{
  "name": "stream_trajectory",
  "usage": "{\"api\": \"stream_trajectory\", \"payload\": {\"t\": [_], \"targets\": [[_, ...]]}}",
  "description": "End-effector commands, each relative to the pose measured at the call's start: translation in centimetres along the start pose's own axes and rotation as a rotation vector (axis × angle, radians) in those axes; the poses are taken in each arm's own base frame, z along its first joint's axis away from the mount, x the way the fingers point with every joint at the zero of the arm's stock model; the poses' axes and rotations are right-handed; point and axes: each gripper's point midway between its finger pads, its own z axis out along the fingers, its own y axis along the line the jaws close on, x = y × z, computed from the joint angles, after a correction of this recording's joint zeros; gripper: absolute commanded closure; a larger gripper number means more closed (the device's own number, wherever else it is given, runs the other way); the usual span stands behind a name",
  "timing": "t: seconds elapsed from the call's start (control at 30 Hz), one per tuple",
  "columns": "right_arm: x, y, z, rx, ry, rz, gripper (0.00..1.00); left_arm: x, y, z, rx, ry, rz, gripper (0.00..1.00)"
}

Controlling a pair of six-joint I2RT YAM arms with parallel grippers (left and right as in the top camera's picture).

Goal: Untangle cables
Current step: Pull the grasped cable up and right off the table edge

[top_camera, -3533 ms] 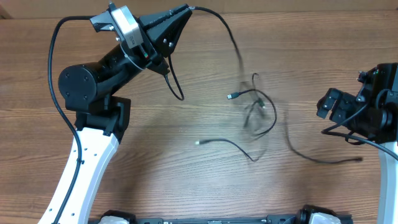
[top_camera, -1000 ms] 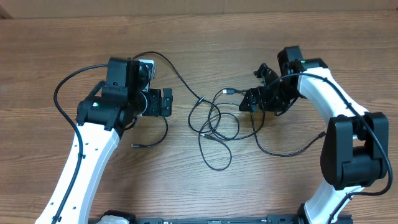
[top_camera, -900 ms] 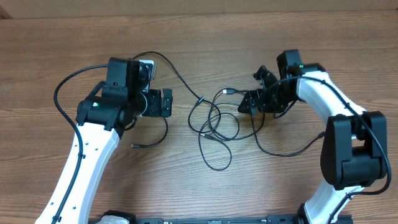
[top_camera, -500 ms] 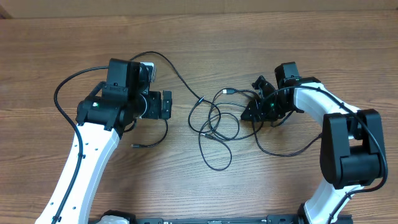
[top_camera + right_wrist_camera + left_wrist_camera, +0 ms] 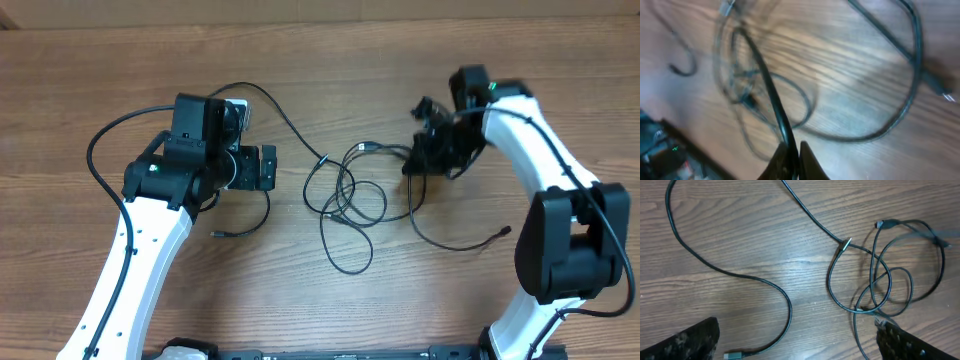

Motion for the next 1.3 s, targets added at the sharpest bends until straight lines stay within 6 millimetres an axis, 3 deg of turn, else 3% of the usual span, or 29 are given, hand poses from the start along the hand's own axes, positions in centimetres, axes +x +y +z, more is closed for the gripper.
{"api": "stream_trajectory", "payload": {"t": [0.0, 0.2, 0.37, 0.47, 0.63, 0.9, 1.13, 1.27], "targets": [[-3.4, 4.4, -8.2, 0.025, -0.214, -0.147, 0.96, 0.0, 0.1, 0.1, 0.001, 0.007, -0.001, 0.0], [-4.8, 11.3, -20.5, 0.035, -0.513, -0.19, 0.96, 0.0, 0.1, 0.1, 0.001, 0.007, -0.001, 0.0], [-3.3, 16.5, -29.4, 0.012, -0.779, -0.247, 0.96, 0.0, 0.1, 0.1, 0.001, 0.009, -0.001, 0.0], [-1.5, 18.9, -33.2, -0.01, -0.898, -0.271, 0.96, 0.1, 0.1, 0.1, 0.0, 0.013, -0.001, 0.0], [1.5, 21.8, -37.6, -0.087, -1.042, -0.25, 0.96, 0.1, 0.1, 0.1, 0.0, 0.013, -0.002, 0.0], [4.6, 24.6, -41.4, -0.199, -1.168, -0.225, 0.96, 0.0, 0.1, 0.1, 0.0, 0.01, -0.001, 0.0], [7.3, 26.5, -40.5, -0.308, -1.084, -0.27, 0.96, 0.0, 0.1, 0.1, 0.001, 0.006, -0.001, 0.0], [7.7, 26.7, -40.8, -0.302, -1.099, -0.283, 0.96, 0.0, 0.1, 0.1, 0.001, 0.006, -0.001, 0.0]]}}
